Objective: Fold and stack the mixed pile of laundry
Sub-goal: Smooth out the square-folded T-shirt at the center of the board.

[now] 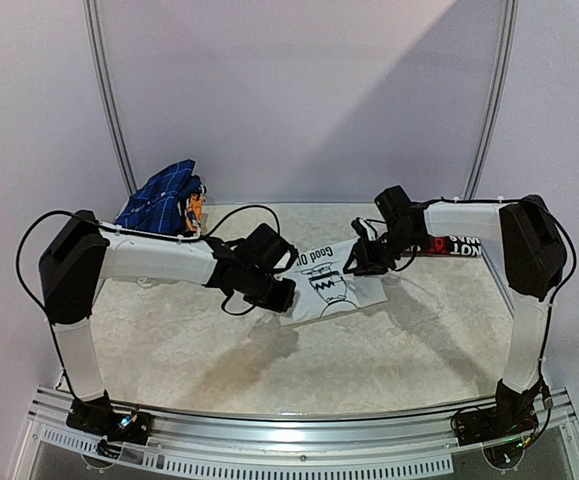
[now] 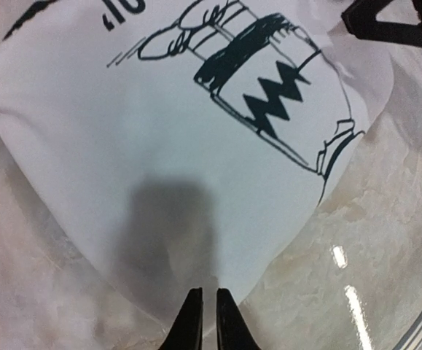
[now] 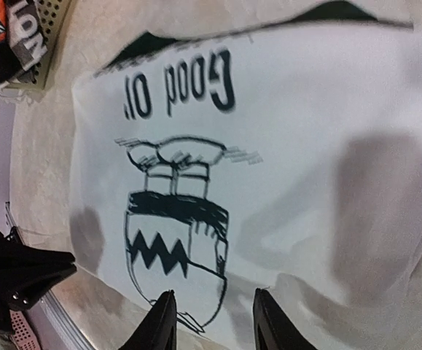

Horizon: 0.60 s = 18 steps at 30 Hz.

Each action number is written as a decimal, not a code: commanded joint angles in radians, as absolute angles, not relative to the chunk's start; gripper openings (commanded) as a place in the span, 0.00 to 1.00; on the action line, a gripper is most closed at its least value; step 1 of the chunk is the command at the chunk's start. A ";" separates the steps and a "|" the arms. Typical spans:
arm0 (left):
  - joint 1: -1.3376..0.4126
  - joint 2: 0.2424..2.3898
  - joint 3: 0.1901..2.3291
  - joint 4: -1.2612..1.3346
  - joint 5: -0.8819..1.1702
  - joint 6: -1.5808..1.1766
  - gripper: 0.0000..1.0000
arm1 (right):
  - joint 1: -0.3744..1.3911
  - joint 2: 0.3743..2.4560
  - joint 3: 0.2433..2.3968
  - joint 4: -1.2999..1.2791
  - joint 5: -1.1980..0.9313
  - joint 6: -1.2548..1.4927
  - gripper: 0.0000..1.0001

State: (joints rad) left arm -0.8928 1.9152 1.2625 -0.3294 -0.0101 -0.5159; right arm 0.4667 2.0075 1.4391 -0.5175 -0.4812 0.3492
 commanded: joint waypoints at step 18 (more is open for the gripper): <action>-0.905 1.967 1.303 -0.345 -0.008 -0.507 0.08 | 0.347 2.341 1.835 -0.570 -0.624 0.312 0.34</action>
